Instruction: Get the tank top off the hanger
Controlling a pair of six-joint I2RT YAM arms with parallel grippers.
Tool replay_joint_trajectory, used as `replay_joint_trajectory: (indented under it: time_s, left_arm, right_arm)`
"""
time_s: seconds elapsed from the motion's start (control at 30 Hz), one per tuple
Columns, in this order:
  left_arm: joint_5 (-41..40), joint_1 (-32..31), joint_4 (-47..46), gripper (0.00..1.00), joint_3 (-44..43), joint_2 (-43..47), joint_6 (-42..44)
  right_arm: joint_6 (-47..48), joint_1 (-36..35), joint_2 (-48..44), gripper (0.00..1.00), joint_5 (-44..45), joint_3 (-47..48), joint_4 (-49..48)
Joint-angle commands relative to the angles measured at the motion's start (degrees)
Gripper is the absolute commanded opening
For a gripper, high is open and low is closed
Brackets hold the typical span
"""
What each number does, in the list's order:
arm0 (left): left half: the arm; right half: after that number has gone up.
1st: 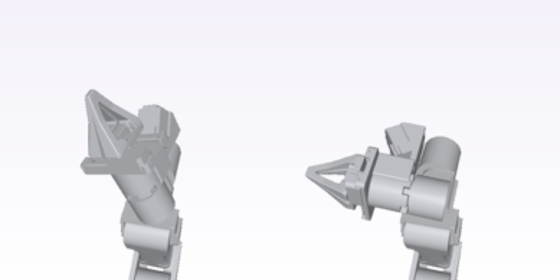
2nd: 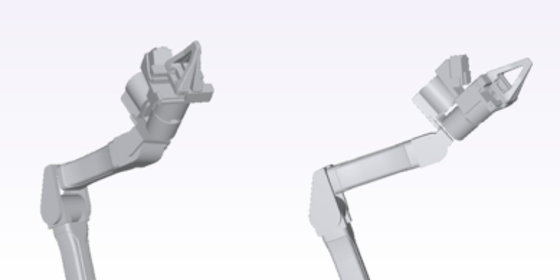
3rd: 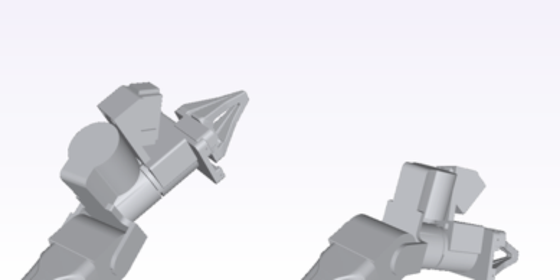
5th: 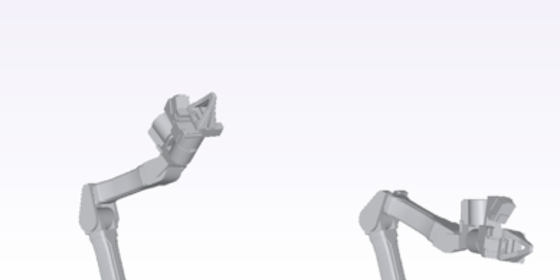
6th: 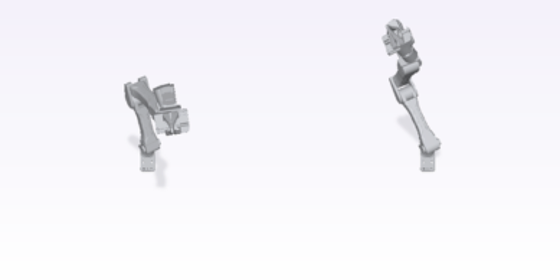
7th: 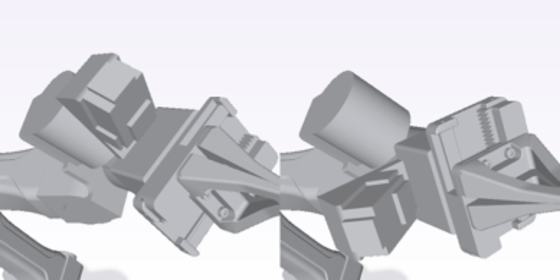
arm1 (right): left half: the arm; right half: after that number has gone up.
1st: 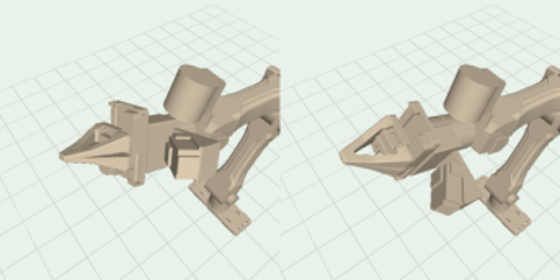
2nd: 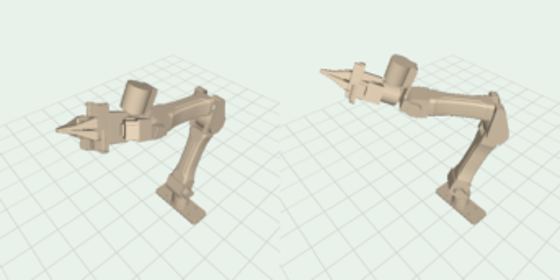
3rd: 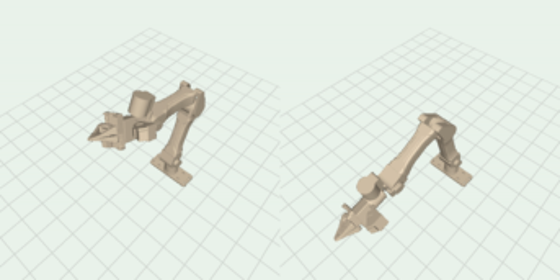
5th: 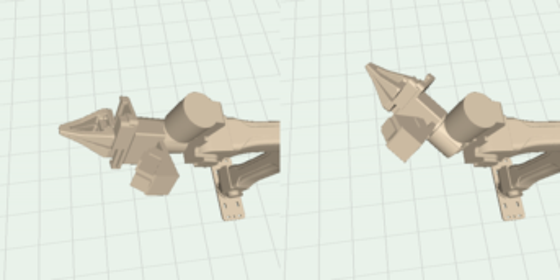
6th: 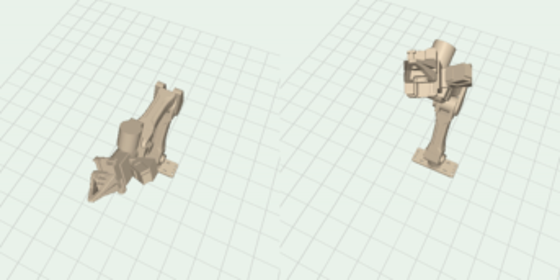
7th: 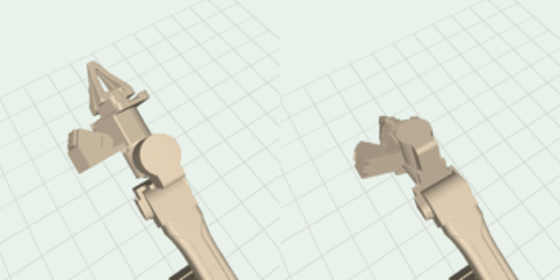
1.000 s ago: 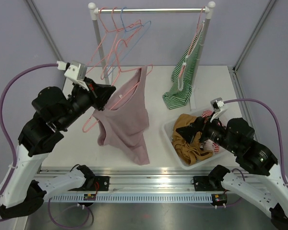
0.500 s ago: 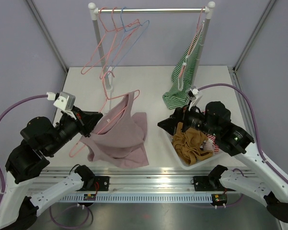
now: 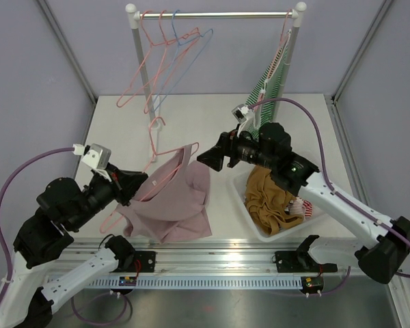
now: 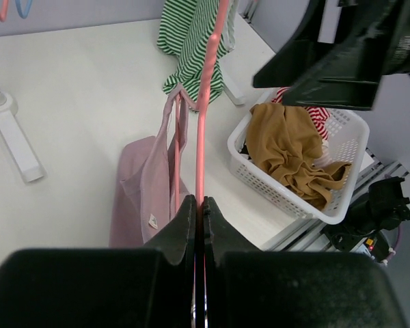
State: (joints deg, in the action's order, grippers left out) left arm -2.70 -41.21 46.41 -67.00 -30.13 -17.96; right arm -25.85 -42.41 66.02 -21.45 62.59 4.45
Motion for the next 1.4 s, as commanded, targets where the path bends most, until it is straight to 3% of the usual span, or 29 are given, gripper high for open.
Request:
replay_joint_trajectory:
  time_s: [0.0, 0.23, 0.33, 0.37, 0.47, 0.7, 0.97, 1.17, 1.27, 1.37]
  left_arm:
    - [4.01, -0.27, -8.18, 0.0, 0.38, 0.95, -2.26]
    - [5.86, -0.27, -11.61, 0.0, 1.0, 0.43, -4.54]
    - [6.57, -0.27, -11.87, 0.0, 0.73, 0.16, -4.63]
    - [6.13, -0.27, -11.61, 0.0, 0.56, -0.01, -4.46]
    - [3.77, -0.27, -8.89, 0.0, -0.41, -0.28, -3.05]
    - [-2.4, -0.27, -0.37, 0.0, -1.64, 1.12, 1.69]
    - [0.67, -0.27, -0.09, 0.0, -1.46, 3.59, 2.4]
    - [6.56, -0.27, -3.69, 0.0, -1.99, 3.24, 2.14]
    - [6.48, -0.27, -8.34, 0.0, -2.26, 2.1, 1.61]
    - [6.04, -0.27, -19.73, 0.0, -1.64, -0.44, 1.0]
  right_arm:
    - [-0.52, -1.35, 5.24, 0.86, 4.22, 4.12, -7.17]
    - [2.9, -3.46, 13.08, 0.71, 9.75, 8.51, -7.09]
    - [3.96, -3.55, 14.31, 0.38, 11.78, 9.13, -6.56]
    - [4.14, -3.55, 14.23, 0.17, 12.57, 9.13, -6.3]
    - [5.71, -3.55, 13.44, 0.0, 15.9, 8.52, -4.89]
    - [9.06, -2.15, 13.08, 0.0, 26.28, 8.69, 3.45]
    - [10.2, 3.74, 17.91, 0.0, 24.27, 11.76, 7.5]
    - [10.55, 6.11, 21.6, 0.0, 17.6, 15.1, 8.65]
    - [9.5, 6.11, 19.95, 0.0, 5.86, 14.67, 7.42]
    - [5.12, 6.11, 15.47, 0.0, -4.51, 10.72, 0.42]
